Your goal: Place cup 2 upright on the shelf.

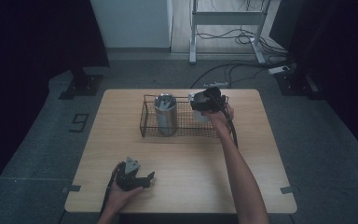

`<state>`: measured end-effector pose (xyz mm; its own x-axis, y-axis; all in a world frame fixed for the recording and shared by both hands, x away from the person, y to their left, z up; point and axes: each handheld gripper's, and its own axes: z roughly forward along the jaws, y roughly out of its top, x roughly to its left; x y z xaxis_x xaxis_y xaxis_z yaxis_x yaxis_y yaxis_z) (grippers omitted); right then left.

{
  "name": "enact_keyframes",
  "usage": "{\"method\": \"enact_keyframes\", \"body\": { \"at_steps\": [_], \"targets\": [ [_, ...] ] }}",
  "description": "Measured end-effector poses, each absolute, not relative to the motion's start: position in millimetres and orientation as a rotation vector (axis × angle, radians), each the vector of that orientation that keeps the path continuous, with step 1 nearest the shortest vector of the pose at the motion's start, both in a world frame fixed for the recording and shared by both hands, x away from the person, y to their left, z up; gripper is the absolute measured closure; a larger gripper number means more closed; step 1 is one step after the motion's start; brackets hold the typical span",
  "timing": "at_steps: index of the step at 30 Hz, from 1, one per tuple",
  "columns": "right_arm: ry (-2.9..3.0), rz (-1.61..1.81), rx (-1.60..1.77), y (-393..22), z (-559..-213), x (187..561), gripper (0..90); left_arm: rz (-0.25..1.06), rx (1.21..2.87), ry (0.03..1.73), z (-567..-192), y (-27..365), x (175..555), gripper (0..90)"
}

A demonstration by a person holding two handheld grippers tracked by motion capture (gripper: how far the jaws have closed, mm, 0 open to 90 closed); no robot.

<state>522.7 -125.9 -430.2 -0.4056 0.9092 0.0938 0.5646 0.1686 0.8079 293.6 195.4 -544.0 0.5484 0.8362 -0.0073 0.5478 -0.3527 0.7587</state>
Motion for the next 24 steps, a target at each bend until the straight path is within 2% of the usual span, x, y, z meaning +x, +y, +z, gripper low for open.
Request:
{"method": "enact_keyframes", "body": {
  "at_steps": [24],
  "targets": [
    [2.088, 1.109, 1.386, -124.4, -449.0, 516.9, 5.4, 0.498, 2.054, 1.113, -544.2, 195.6, 294.4, 14.4]
  ]
}}
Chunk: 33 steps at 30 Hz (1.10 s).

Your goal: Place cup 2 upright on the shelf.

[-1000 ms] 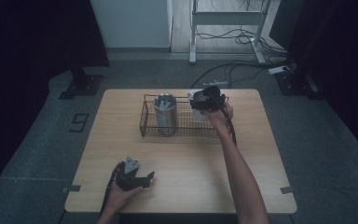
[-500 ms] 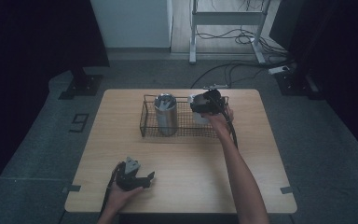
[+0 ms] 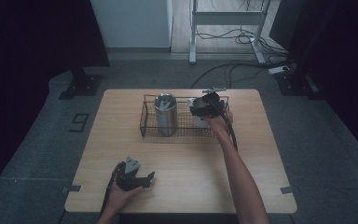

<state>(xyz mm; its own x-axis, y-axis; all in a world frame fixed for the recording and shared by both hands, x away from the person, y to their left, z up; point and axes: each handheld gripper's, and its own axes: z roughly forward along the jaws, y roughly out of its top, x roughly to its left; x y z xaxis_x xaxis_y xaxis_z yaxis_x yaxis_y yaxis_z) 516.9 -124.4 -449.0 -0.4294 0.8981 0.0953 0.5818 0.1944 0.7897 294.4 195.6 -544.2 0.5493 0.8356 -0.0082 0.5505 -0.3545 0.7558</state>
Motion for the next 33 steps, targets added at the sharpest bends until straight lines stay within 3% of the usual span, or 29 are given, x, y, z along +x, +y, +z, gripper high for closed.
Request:
{"method": "enact_keyframes", "body": {
  "at_steps": [33],
  "targets": [
    [2.147, 0.984, 1.464, -125.8, -475.4, 522.0, 5.4, 0.483, 2.054, 1.12, -544.2, 196.1, 295.1, 14.5]
  ]
}}
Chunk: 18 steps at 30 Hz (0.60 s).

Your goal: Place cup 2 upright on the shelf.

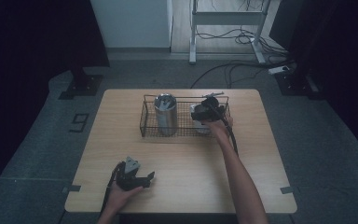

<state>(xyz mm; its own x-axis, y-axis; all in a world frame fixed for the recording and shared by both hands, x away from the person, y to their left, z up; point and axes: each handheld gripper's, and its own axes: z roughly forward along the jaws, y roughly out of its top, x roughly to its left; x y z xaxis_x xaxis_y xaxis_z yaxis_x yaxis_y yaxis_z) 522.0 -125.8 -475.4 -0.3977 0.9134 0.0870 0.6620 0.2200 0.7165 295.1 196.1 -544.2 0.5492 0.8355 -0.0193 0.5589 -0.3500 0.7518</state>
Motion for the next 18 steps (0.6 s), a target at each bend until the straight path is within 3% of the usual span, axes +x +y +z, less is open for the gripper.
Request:
{"method": "enact_keyframes", "body": {
  "at_steps": [18],
  "targets": [
    [2.165, 0.9, 1.435, -122.1, -482.0, 521.5, 5.4, 0.482, 2.057, 1.118, -544.3, 195.9, 294.9, 14.6]
  ]
}}
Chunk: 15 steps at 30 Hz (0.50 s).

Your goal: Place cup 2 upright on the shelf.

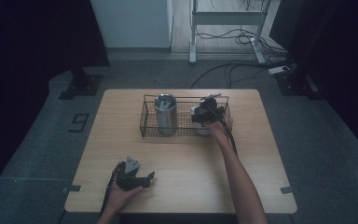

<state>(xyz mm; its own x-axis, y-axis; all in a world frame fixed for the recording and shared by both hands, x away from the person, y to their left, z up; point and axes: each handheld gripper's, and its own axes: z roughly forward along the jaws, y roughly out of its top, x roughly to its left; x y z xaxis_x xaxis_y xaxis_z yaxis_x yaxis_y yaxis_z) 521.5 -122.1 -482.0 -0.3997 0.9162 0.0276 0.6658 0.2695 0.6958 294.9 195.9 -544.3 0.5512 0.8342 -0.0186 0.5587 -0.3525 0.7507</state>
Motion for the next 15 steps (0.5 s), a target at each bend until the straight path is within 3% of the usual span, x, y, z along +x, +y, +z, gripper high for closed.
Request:
{"method": "enact_keyframes", "body": {
  "at_steps": [15],
  "targets": [
    [2.226, 0.781, 1.444, -128.1, -477.5, 517.5, 4.5, 0.481, 2.062, 1.118, -544.4, 195.5, 295.1, 14.6]
  ]
}}
